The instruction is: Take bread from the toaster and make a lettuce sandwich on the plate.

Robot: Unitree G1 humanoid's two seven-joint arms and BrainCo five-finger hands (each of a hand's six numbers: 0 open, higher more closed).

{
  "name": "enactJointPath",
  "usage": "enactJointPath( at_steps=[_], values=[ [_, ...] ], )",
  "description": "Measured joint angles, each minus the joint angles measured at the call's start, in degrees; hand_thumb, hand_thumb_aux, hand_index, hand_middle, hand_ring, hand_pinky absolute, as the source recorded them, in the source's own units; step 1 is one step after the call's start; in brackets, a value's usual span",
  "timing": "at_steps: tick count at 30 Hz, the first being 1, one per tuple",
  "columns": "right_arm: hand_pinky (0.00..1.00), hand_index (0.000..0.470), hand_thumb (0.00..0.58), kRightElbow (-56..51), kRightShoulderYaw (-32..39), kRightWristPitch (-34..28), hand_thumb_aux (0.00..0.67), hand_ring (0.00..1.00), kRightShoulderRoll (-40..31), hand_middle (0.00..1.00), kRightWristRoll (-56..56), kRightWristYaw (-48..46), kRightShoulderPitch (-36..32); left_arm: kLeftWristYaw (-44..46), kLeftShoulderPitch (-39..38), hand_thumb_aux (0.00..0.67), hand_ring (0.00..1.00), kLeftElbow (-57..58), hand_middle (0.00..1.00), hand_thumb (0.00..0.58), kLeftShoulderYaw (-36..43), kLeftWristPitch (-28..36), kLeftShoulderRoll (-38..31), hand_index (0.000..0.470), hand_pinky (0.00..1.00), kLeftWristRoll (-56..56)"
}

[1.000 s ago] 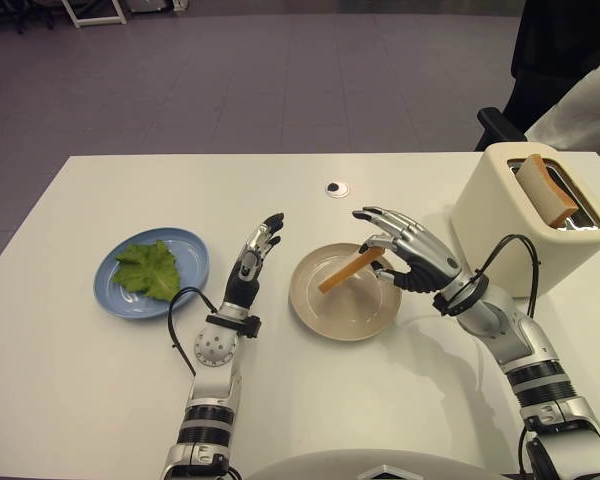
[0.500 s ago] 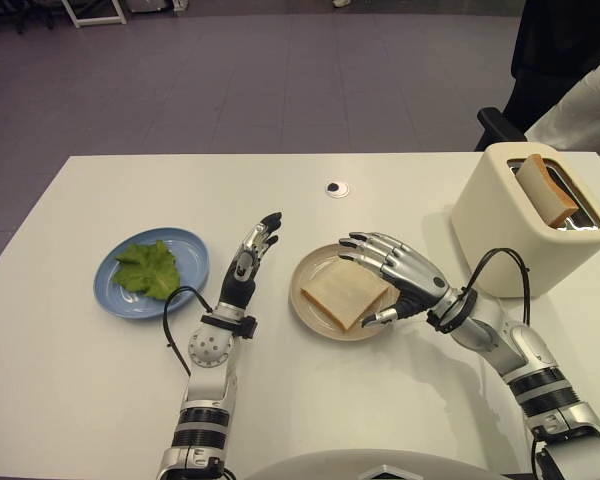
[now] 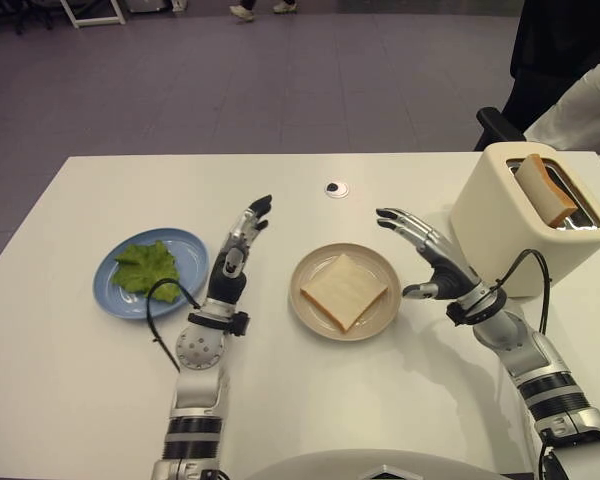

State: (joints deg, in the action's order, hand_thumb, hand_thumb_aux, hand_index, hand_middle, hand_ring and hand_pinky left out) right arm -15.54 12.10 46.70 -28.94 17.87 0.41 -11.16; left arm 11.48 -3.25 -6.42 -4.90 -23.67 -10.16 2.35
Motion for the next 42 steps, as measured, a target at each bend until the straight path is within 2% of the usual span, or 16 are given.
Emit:
enactJointPath(
  at_steps=[4,8,13,18,19,21,22,24,25,29,30,31,32,34,35,42],
  values=[
    [0.0,0.0,0.0,-3.44,-1.61,1.09,0.0,0.0,0.08,0.0,-4.91,-2.62,-0.07,-6.48,-3.34,0.0,0.0,-8.64,0.0,0.0,-11.41,6.05,-8.65,0.0,0.0,15.93],
    [0.0,0.0,0.0,-5.21,-2.71,1.43,0.0,0.0,0.96,0.0,-5.74,-3.78,-0.12,-10.46,-5.03,0.0,0.0,-4.25,0.0,0.0,-17.13,11.67,-16.44,0.0,0.0,25.92],
    [0.0,0.0,0.0,-6.74,-3.4,2.06,0.0,0.0,2.08,0.0,-5.97,-4.9,-0.54,-14.15,-4.9,0.0,0.0,12.59,0.0,0.0,-16.42,15.35,-24.19,0.0,0.0,31.5],
    [0.0,0.0,0.0,-7.6,-3.58,2.37,0.0,0.0,2.95,0.0,-6.04,-5.89,-1.01,-14.94,-2.0,0.0,0.0,22.6,0.0,0.0,-10.66,12.4,-25.57,0.0,0.0,30.95],
    [0.0,0.0,0.0,-7.72,-3.6,2.54,0.0,0.0,3.1,0.0,-6.03,-5.93,-1.01,-15.03,-1.56,0.029,0.0,23.43,0.0,0.049,-10.22,12.21,-26.05,0.02,0.0,30.68],
    [0.0,0.0,0.0,-7.89,-3.71,2.63,0.0,0.0,3.28,0.0,-6.02,-5.99,-1.03,-15.2,-0.95,0.197,0.0,24.78,0.0,0.291,-9.82,11.81,-27.09,0.138,0.0,30.13],
    [0.0,0.0,0.0,-7.98,-3.75,2.67,0.0,0.0,3.36,0.0,-6.0,-6.01,-1.03,-15.25,-0.9,0.339,0.0,25.14,0.0,0.438,-9.53,11.76,-27.23,0.238,0.0,30.12],
    [0.0,0.0,0.0,-8.03,-3.87,2.78,0.0,0.0,3.4,0.0,-5.99,-6.02,-1.03,-15.34,-0.89,0.41,0.0,25.72,0.0,0.493,-9.01,11.97,-27.7,0.288,0.0,30.19],
    [0.0,0.0,0.0,-8.03,-4.01,2.95,0.0,0.0,3.42,0.0,-5.98,-6.03,-1.02,-15.39,-0.89,0.413,0.0,26.08,0.0,0.494,-8.76,12.42,-28.58,0.289,0.0,30.24],
    [0.0,0.0,0.0,-7.51,-4.72,3.19,0.0,0.0,3.56,0.0,-5.98,-6.28,-1.0,-15.78,-1.2,0.365,0.0,26.13,0.0,0.46,-6.72,15.66,-30.82,0.256,0.0,32.51],
    [0.0,0.0,0.0,-7.34,-4.76,3.25,0.0,0.0,3.56,0.0,-5.98,-6.44,-0.98,-15.82,-1.47,0.313,0.0,25.83,0.0,0.415,-6.35,16.49,-31.16,0.219,0.0,33.06],
    [0.0,0.0,0.0,-7.1,-4.81,3.28,0.0,0.0,3.56,0.0,-6.0,-6.65,-0.92,-15.87,-1.76,0.226,0.0,25.25,0.0,0.325,-5.81,17.64,-31.52,0.159,0.0,33.78],
    [0.0,0.0,0.0,-6.77,-4.83,3.32,0.0,0.0,3.57,0.0,-6.01,-6.94,-0.85,-15.93,-2.2,0.229,0.0,24.33,0.0,0.328,-5.03,19.04,-31.81,0.16,0.0,34.95],
    [0.0,0.0,0.0,-5.92,-5.0,3.33,0.0,0.0,3.57,0.0,-6.05,-7.18,-0.42,-15.92,-2.64,0.081,0.0,23.22,0.0,0.132,-3.85,20.63,-31.91,0.057,0.0,36.25],
    [0.0,0.0,0.0,-5.74,-5.16,3.34,0.0,0.0,3.57,0.0,-6.07,-7.28,-0.39,-15.89,-2.62,0.0,0.0,22.7,0.0,0.0,-3.27,21.04,-31.98,0.0,0.0,36.64],
    [0.0,0.0,0.0,-4.33,-5.65,3.32,0.0,0.0,3.57,0.0,-6.26,-8.6,0.2,-15.84,-2.3,0.0,0.0,22.42,0.0,0.0,-0.43,22.07,-32.01,0.0,0.0,37.05]
  ],
)
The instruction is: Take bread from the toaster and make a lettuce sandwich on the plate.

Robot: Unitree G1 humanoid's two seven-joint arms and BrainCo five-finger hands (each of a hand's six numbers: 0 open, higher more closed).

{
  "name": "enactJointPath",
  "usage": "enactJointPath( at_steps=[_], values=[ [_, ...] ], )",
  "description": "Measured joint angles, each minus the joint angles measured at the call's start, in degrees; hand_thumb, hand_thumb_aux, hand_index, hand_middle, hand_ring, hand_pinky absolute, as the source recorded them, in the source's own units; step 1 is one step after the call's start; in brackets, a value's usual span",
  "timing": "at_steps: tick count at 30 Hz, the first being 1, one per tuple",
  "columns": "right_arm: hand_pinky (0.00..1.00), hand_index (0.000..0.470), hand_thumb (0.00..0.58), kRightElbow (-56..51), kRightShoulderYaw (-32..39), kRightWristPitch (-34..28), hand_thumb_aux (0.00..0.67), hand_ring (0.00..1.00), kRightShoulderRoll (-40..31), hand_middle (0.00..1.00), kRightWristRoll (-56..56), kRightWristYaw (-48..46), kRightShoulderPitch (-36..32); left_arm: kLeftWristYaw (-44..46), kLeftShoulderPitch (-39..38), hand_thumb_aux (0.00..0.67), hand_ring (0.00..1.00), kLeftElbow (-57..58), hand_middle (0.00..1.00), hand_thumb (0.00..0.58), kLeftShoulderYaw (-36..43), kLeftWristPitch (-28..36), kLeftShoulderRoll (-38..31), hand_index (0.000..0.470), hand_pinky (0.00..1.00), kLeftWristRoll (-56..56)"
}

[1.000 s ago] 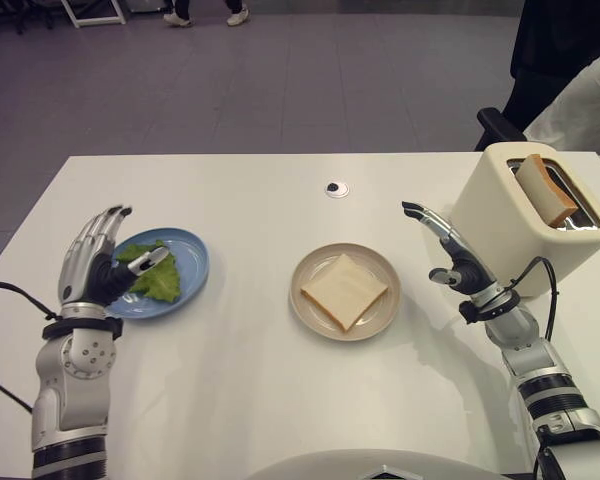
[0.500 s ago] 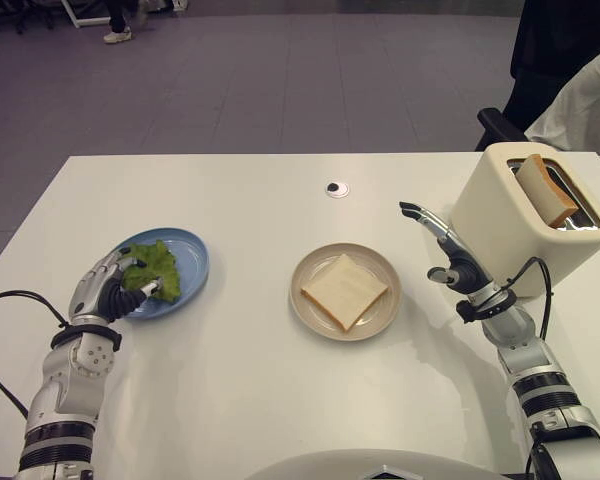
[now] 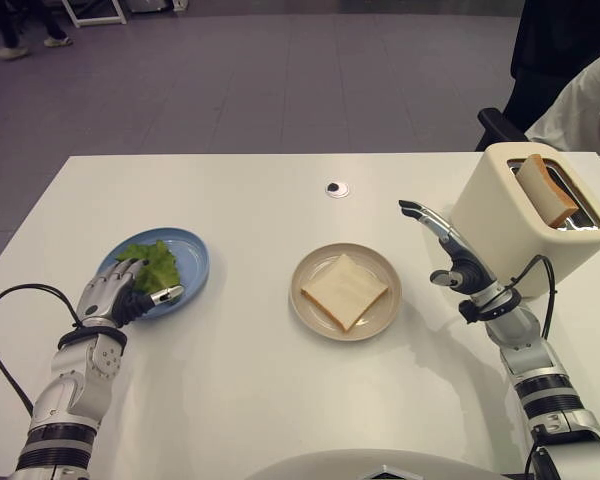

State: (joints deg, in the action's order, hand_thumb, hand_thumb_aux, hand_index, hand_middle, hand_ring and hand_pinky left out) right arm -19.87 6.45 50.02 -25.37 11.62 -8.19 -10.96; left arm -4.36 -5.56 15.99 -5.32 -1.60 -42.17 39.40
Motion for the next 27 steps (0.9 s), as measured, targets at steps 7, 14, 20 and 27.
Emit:
enactJointPath(
  at_steps=[7,14,20,27],
  values=[
    [0.0,0.0,0.0,1.85,-0.3,-0.02,0.0,0.0,-0.02,0.0,-0.48,-1.33,0.68,-0.23,0.96,0.313,0.0,1.1,0.0,0.415,1.84,1.87,-1.46,0.219,0.0,1.0],
    [0.0,0.0,0.0,2.88,-0.9,-0.01,0.0,0.0,-0.24,0.0,-1.71,-2.67,1.04,-0.35,1.18,0.586,0.0,0.14,0.0,0.571,3.24,3.86,-1.61,0.411,0.0,1.17],
    [0.0,0.0,0.0,3.72,-1.52,0.02,0.0,0.0,-0.56,0.0,-2.11,-3.29,1.07,-0.5,1.41,0.67,0.0,-0.83,0.0,0.58,4.42,4.27,-1.83,0.47,0.0,1.12],
    [0.0,0.0,0.0,3.72,-1.84,0.08,0.0,0.0,-0.52,0.0,-2.1,-3.33,1.08,-2.9,0.84,0.67,0.0,-0.88,0.0,0.58,4.57,4.19,-1.85,0.47,0.0,1.11]
  ],
)
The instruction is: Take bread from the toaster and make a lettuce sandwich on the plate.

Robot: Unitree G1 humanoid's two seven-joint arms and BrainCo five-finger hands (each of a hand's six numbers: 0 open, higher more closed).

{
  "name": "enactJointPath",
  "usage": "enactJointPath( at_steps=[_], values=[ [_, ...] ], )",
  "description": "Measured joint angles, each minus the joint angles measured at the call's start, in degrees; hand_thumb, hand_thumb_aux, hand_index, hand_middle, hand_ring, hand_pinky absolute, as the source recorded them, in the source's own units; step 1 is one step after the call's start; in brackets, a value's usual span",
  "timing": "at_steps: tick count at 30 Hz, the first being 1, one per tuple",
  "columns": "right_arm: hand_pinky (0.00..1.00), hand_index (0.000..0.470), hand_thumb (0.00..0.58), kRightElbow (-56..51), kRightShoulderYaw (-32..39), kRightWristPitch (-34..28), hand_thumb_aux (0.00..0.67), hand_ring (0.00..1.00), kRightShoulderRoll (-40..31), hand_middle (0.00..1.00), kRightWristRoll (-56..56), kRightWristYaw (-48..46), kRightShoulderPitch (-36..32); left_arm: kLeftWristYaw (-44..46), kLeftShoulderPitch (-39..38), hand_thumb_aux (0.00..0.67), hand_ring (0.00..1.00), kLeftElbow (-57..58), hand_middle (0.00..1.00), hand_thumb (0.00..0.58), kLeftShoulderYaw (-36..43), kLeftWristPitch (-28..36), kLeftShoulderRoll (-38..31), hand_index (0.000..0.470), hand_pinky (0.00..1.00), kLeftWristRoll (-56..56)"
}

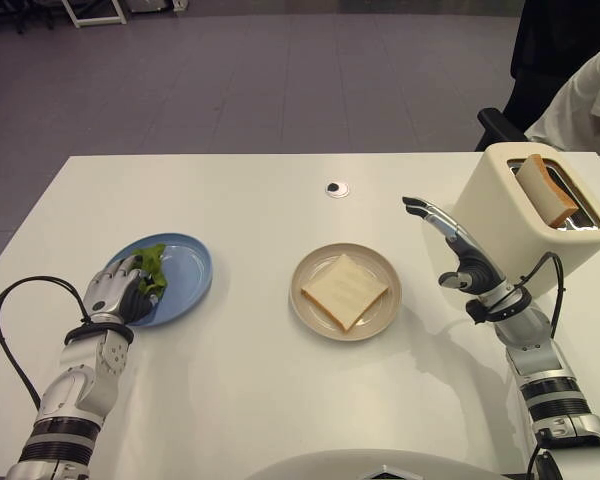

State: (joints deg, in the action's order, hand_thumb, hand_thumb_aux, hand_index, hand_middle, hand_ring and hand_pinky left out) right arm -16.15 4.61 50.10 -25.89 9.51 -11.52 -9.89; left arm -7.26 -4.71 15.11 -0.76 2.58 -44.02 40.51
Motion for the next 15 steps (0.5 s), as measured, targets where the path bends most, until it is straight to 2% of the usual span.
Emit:
enactJointPath(
  at_steps=[5,11,15],
  values=[
    [0.0,0.0,0.0,0.0,-0.02,0.07,0.0,0.0,0.33,0.0,0.02,0.01,0.0,-3.0,-0.28,0.67,0.0,-1.28,0.0,0.58,-1.21,-0.32,-0.25,0.47,0.0,0.05],
    [0.0,0.0,0.0,-0.16,-0.02,0.19,0.0,0.0,0.92,0.0,0.14,0.16,0.02,-4.86,-1.41,0.67,0.0,-17.07,0.0,0.58,-4.65,-3.39,0.13,0.47,0.0,-1.19],
    [0.0,0.0,0.0,-0.85,-0.01,0.18,0.0,0.0,1.03,0.0,0.14,0.16,-0.08,-0.91,-1.11,0.67,0.0,-23.55,0.0,0.58,-0.79,-6.34,3.62,0.47,0.0,-2.9]
  ],
)
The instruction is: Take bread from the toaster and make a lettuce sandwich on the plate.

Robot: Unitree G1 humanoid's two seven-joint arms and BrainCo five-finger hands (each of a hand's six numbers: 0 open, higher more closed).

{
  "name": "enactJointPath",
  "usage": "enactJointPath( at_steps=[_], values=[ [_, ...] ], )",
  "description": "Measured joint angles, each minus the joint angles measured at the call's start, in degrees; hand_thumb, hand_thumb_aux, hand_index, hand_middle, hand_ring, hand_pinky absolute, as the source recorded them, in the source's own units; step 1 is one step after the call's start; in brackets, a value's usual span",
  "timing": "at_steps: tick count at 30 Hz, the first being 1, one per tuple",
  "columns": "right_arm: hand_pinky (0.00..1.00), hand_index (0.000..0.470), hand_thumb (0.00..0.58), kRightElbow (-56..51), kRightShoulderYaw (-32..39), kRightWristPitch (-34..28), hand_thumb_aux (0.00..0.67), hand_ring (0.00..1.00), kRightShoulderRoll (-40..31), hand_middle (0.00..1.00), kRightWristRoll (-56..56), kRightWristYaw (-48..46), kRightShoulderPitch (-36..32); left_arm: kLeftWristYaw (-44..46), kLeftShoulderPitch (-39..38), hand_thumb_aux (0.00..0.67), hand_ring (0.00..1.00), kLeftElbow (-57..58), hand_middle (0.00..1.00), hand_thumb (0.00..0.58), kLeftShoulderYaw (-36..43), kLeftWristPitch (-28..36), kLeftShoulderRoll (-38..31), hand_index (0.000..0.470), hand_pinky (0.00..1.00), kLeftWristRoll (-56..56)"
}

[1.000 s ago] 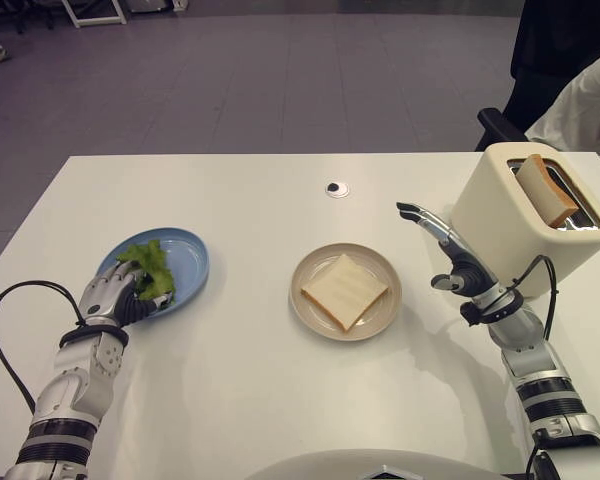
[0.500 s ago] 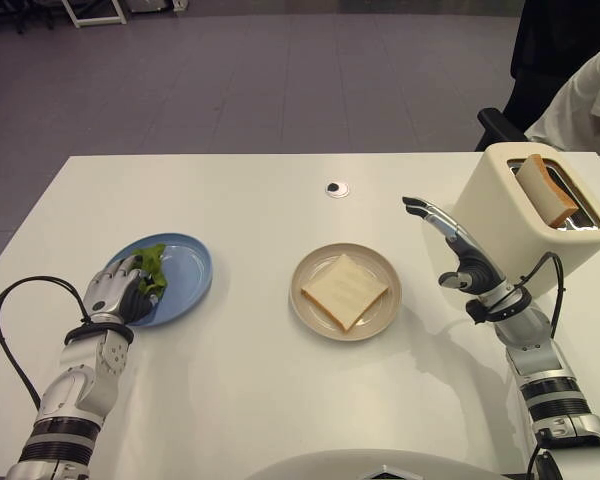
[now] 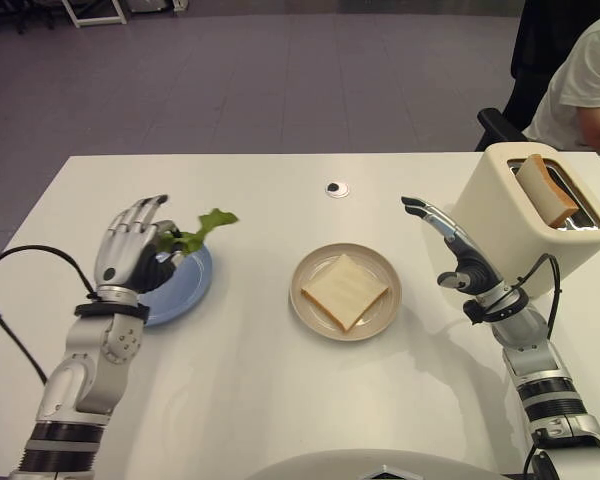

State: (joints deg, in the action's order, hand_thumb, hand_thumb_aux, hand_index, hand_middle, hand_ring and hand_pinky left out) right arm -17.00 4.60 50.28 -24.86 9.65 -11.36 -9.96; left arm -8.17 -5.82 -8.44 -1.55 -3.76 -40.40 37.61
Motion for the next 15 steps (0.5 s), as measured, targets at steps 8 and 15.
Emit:
enactJointPath(
  at_steps=[8,15],
  values=[
    [0.0,0.0,0.0,-0.24,-0.03,-0.05,0.0,0.0,0.49,0.0,0.01,0.2,-1.27,3.68,7.83,0.67,0.0,-1.58,0.0,0.58,13.76,-5.82,9.23,0.47,0.0,4.13],
    [0.0,0.0,0.0,-0.52,-0.02,-0.05,0.0,0.0,1.17,0.0,0.0,0.32,-1.79,0.0,10.21,0.67,0.0,-1.18,0.0,0.58,17.62,-8.05,13.51,0.47,0.0,9.57]
  ],
)
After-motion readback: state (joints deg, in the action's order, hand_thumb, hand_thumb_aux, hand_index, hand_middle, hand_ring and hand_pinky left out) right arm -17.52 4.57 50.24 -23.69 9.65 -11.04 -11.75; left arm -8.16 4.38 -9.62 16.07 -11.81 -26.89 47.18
